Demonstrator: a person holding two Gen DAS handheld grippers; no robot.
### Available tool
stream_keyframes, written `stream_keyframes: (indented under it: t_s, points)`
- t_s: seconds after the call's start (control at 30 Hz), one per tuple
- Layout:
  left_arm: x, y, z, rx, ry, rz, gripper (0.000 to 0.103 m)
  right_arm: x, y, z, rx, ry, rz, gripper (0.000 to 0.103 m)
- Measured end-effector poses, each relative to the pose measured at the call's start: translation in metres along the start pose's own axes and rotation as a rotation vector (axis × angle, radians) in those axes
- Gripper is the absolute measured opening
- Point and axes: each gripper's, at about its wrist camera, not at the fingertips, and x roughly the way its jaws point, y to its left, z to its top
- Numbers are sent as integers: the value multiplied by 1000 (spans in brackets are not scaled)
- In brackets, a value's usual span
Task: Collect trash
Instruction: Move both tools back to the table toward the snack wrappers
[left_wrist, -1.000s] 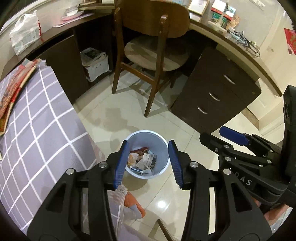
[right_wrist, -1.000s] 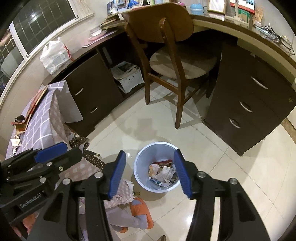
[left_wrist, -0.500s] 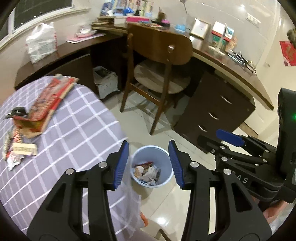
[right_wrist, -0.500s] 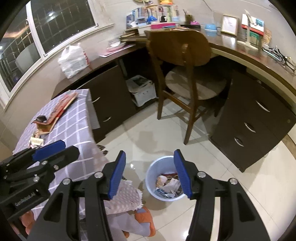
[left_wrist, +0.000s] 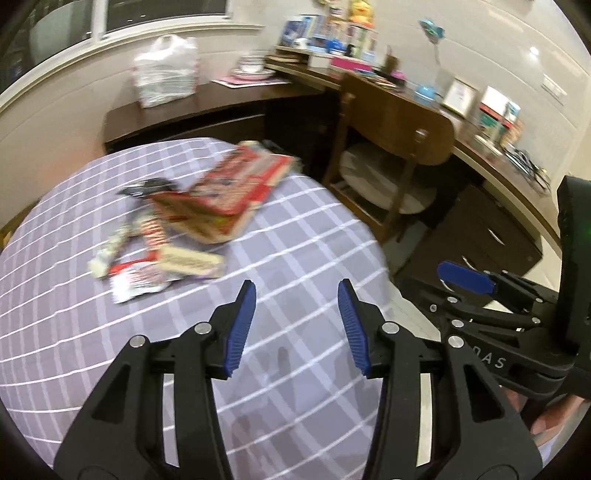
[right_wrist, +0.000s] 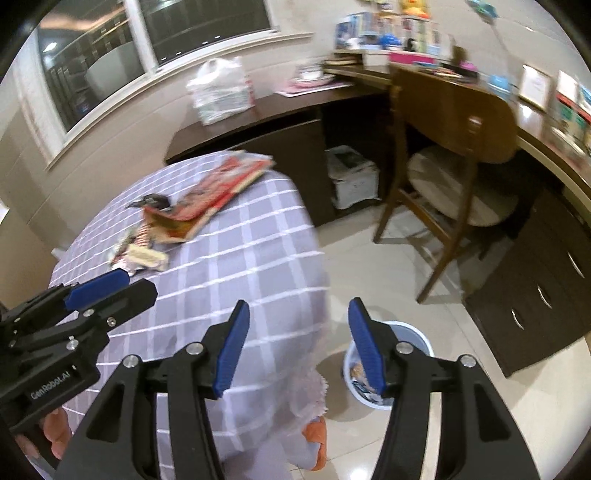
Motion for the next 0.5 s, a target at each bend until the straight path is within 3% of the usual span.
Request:
stream_keyframes:
  t_s: [0.27,0.5]
  points:
    - [-18,70,-12,-106,-13,87,49,31,76,15,-155,51,82,61]
    - [-24,116,-20,-171,-9,129,56,66,125,23,-271,99,101,61]
